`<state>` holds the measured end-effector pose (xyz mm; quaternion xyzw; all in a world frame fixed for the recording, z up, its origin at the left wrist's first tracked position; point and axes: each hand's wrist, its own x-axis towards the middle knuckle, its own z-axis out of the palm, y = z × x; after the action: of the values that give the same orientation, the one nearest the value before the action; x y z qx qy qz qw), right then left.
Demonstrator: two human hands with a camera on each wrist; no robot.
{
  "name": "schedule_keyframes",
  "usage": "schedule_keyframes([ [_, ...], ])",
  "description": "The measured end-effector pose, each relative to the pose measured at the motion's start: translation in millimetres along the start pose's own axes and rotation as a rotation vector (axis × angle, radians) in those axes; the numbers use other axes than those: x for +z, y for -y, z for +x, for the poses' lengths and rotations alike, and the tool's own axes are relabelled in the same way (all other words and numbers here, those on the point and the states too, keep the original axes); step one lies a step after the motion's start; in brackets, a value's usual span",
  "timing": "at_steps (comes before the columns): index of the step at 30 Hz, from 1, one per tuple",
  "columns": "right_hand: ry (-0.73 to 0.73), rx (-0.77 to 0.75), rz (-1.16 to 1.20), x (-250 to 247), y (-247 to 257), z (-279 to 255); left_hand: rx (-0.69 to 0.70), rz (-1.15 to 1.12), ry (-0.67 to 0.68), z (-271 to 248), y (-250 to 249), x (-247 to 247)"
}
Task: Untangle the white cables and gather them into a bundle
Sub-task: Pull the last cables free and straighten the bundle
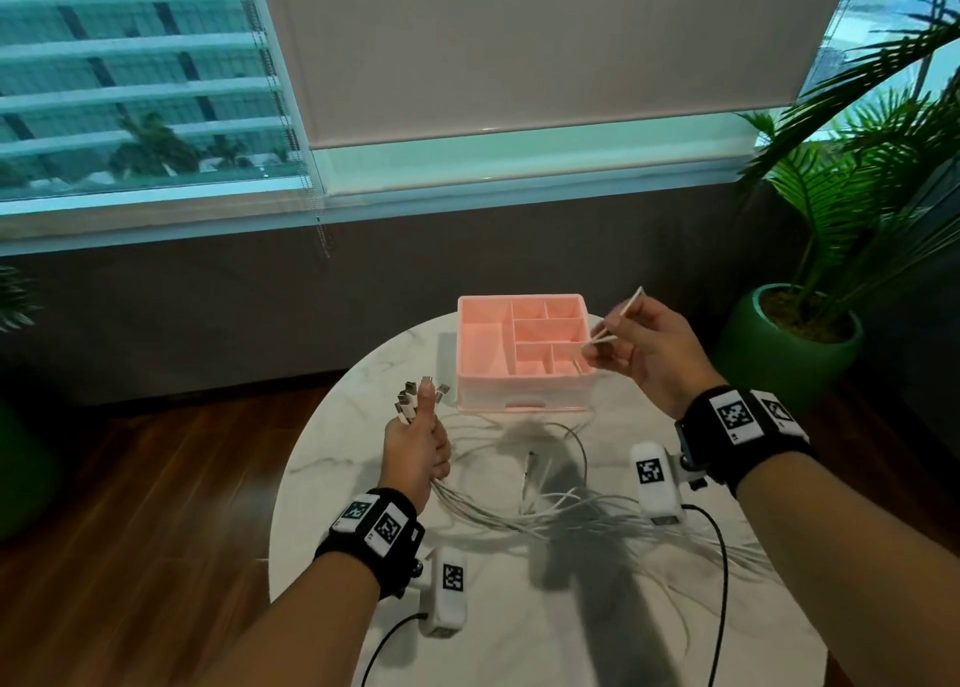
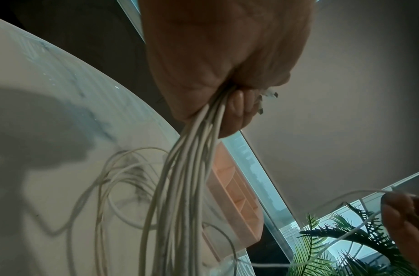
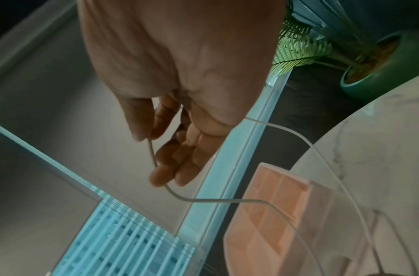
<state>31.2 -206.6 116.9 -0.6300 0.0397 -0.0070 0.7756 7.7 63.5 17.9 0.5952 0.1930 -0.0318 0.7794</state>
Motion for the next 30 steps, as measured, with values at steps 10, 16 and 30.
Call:
schedule_keyframes([
  [10, -0.557, 0.552, -0.251, -32.2, -108.0, 9.7, -0.028, -0.032, 0.069, -4.4, -0.4, -5.8],
  [16, -0.441, 0.581, -0.84, 12.8, -147.3, -8.6, -0.037, -0.034, 0.096, -6.7, -3.7, -7.2],
  [30, -0.148, 0.548, -0.063, 65.3, -129.8, 12.6, -0.042, 0.055, 0.124, -11.9, -2.1, -13.8],
])
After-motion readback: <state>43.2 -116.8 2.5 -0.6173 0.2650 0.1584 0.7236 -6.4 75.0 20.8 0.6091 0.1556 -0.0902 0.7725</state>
